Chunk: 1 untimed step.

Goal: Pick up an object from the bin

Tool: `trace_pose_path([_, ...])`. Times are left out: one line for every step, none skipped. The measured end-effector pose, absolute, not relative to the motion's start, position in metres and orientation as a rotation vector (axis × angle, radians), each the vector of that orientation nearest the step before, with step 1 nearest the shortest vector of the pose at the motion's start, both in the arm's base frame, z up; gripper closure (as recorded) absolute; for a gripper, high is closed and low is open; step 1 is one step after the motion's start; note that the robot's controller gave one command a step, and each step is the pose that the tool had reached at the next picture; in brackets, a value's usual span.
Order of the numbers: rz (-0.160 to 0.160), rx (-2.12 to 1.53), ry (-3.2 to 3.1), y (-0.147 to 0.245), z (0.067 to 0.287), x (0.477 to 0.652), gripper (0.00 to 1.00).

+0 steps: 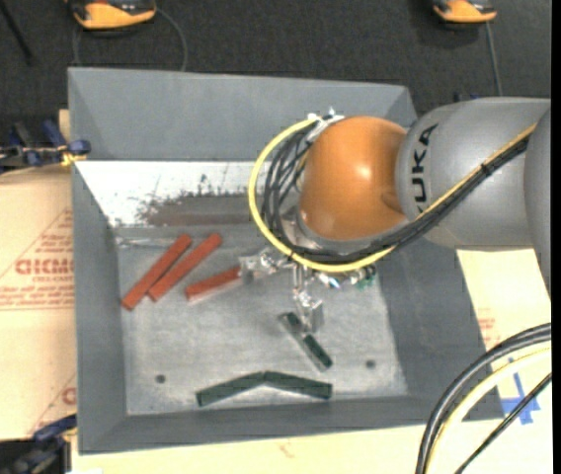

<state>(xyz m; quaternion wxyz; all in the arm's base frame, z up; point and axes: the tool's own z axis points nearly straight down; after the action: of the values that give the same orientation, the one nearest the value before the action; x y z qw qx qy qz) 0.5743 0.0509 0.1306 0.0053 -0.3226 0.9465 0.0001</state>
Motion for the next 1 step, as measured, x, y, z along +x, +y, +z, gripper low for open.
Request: trace_pose_path([0.000,-0.684,3.065,0.0010,0.1633,0.4892,0.00])
